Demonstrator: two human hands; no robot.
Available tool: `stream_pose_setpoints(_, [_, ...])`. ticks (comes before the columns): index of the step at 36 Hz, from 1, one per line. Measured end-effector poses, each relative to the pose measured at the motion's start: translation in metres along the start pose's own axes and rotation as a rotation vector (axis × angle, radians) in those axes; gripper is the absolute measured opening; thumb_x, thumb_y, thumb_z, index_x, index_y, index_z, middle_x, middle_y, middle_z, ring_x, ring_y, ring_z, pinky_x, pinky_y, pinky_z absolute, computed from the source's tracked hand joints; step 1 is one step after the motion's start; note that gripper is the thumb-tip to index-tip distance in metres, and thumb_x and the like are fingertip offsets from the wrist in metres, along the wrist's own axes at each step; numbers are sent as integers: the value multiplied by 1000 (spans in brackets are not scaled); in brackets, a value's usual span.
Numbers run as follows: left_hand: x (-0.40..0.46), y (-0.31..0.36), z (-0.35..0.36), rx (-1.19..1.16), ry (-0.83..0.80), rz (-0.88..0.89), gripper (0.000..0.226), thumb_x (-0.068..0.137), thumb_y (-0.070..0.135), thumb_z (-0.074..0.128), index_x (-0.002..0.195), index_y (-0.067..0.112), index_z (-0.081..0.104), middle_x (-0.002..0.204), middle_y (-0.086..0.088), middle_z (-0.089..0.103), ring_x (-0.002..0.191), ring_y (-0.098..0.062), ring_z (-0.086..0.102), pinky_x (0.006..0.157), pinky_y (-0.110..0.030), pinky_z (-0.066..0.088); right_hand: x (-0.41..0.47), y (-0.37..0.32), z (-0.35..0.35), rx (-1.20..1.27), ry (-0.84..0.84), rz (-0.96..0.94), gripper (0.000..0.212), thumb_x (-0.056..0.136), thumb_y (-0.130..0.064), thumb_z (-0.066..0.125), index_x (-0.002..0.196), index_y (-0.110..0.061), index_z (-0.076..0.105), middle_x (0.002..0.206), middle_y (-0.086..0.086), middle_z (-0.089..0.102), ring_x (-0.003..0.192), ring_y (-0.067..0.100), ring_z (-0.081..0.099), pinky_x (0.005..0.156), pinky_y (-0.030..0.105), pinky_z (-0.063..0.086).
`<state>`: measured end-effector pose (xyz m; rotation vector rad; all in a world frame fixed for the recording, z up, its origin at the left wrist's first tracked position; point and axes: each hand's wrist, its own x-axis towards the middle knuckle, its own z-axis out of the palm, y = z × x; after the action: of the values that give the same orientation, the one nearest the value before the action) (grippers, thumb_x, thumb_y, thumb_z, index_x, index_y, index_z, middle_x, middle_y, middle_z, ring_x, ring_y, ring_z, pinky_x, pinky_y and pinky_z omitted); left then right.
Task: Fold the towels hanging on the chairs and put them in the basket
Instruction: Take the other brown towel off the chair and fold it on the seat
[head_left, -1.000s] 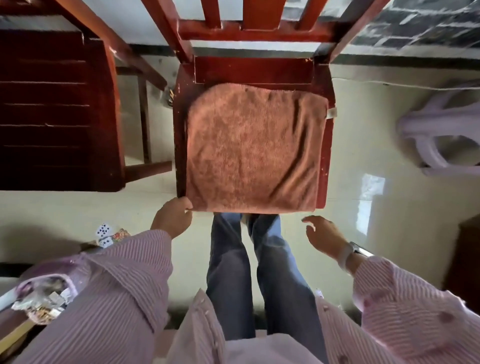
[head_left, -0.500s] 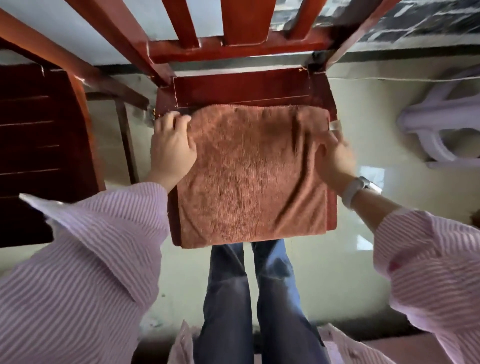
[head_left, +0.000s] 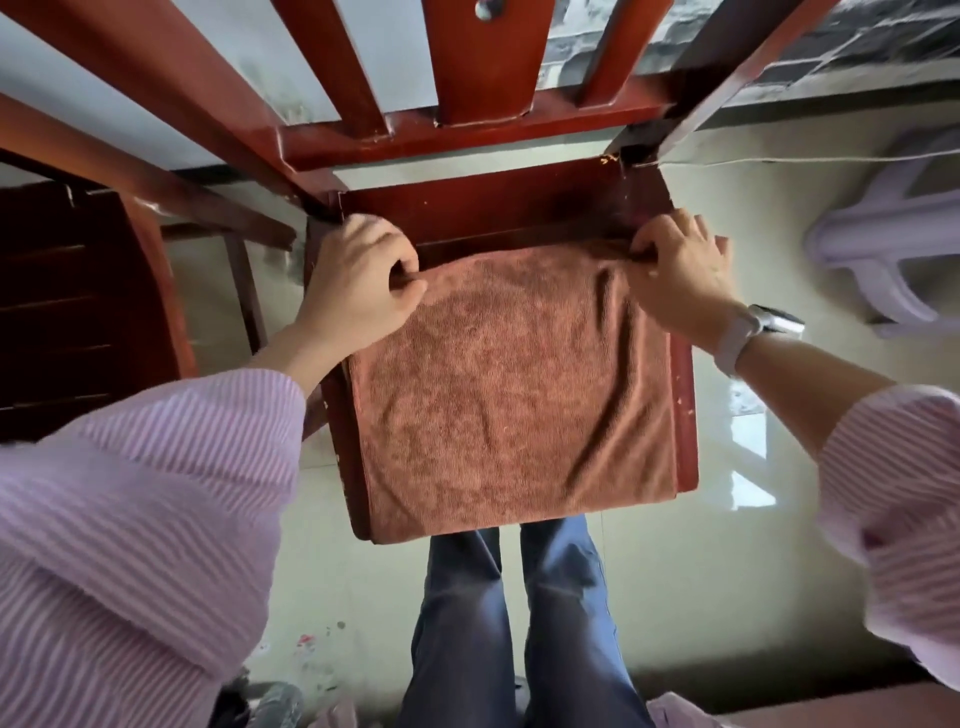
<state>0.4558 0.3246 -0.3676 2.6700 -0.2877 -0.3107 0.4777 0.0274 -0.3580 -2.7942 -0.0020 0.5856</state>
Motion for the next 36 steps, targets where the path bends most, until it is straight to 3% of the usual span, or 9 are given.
stream_pose_setpoints(4, [-24, 4, -12, 31, -122, 86, 15, 81, 23, 68, 82, 9, 64, 68, -6, 66, 65, -26, 61, 89, -41, 44, -23, 13, -9, -1, -116, -93, 30, 86, -15, 47, 114, -14, 56, 111, 15, 58, 108, 33, 49, 91, 42, 32])
stream_pose_setpoints(7, [-38, 1, -17, 69, -293, 99, 17, 82, 31, 65, 89, 15, 67, 71, -1, 68, 65, -20, 62, 90, -38, 45, -35, 26, -14, -39, -217, -109, 25, 91, -15, 47, 113, -12, 58, 110, 14, 57, 107, 33, 48, 90, 43, 33])
stream_pose_setpoints(10, [-40, -4, -23, -19, -473, -61, 20, 89, 29, 55, 103, 18, 65, 87, 8, 60, 77, -14, 58, 72, -29, 42, -36, 36, -21, -29, -303, -89, 23, 91, -14, 50, 110, -10, 62, 111, 12, 59, 108, 33, 49, 92, 44, 35])
stream_pose_setpoints(14, [-31, -10, -21, -17, -339, -168, 23, 93, 20, 48, 110, 11, 60, 101, 3, 51, 86, -13, 48, 74, -27, 37, -20, 36, -24, 10, -204, -58, 21, 90, -11, 50, 105, -5, 63, 106, 18, 58, 103, 37, 51, 89, 45, 40])
stream_pose_setpoints(16, [-25, -11, -16, -20, -285, -212, 23, 92, 19, 48, 108, 9, 60, 116, -3, 50, 103, -19, 48, 86, -35, 41, -9, 31, -21, 60, -143, -25, 20, 89, -12, 51, 103, -4, 63, 107, 19, 56, 102, 36, 51, 88, 41, 41])
stream_pose_setpoints(21, [-14, -7, -3, -122, -331, -198, 21, 91, 19, 52, 106, 10, 64, 137, -2, 46, 128, -25, 32, 109, -43, 24, 13, 13, -9, 118, -125, -35, 23, 87, -11, 49, 104, -4, 62, 121, 14, 54, 112, 32, 48, 96, 35, 37])
stream_pose_setpoints(28, [-2, 1, 7, -122, -321, -201, 18, 88, 21, 57, 100, 11, 66, 128, -4, 54, 123, -26, 32, 103, -38, 23, 25, -2, -4, 100, -203, -63, 12, 81, -13, 52, 89, -21, 55, 118, 4, 52, 115, 25, 42, 99, 41, 32])
stream_pose_setpoints(33, [2, 1, 1, -114, -385, -203, 13, 86, 23, 58, 95, 17, 66, 113, -2, 55, 117, -22, 38, 99, -43, 29, 28, -6, -4, 75, -237, -80, 14, 80, -15, 53, 92, -20, 48, 104, -2, 50, 108, 23, 42, 93, 39, 30])
stream_pose_setpoints(36, [1, -2, -6, -173, -431, -207, 5, 86, 20, 58, 88, 21, 63, 104, 1, 52, 102, -15, 44, 91, -35, 34, 29, -6, -3, 26, -276, -82, 26, 79, -17, 52, 104, -18, 47, 111, 0, 55, 109, 22, 42, 92, 40, 29])
